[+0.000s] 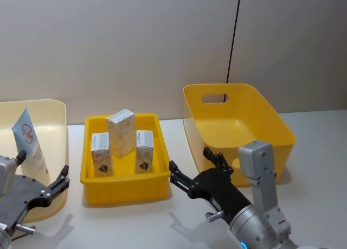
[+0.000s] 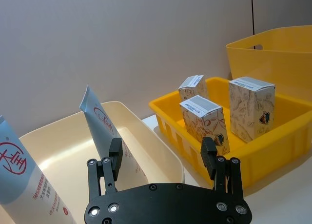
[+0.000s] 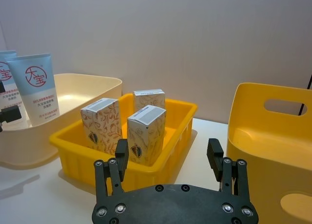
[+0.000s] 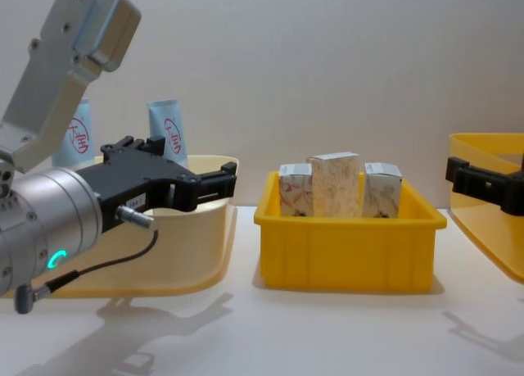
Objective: Bimanual collaborative sorting of washing and personal care products
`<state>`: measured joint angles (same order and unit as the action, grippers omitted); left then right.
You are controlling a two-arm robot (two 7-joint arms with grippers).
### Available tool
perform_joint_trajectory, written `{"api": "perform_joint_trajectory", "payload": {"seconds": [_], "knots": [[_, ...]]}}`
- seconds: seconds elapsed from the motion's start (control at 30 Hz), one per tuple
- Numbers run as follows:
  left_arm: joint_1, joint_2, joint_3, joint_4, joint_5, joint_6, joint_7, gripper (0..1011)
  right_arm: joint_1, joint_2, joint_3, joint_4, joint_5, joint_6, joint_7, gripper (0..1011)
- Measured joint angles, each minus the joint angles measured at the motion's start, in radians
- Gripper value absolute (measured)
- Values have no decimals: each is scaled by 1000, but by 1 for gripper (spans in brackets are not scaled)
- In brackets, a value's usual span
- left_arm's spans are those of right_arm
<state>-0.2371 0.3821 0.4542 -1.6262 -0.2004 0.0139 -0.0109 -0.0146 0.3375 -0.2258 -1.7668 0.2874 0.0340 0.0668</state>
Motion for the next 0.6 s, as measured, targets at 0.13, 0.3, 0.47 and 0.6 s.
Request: {"api": "perform_joint_trajectory", "payload": {"seconds": [0.13, 0.3, 0.47, 0.6], "knots": [[0, 0, 0, 0, 0, 0, 0, 1002, 0, 0, 0, 0, 0, 0, 0, 1001], [0, 0, 0, 0, 0, 0, 0, 1001, 0, 0, 0, 0, 0, 0, 0, 1001], [0, 0, 0, 0, 0, 0, 0, 1002, 0, 0, 0, 0, 0, 0, 0, 1001], [0, 0, 0, 0, 0, 0, 0, 1002, 0, 0, 0, 0, 0, 0, 0, 1001]]}}
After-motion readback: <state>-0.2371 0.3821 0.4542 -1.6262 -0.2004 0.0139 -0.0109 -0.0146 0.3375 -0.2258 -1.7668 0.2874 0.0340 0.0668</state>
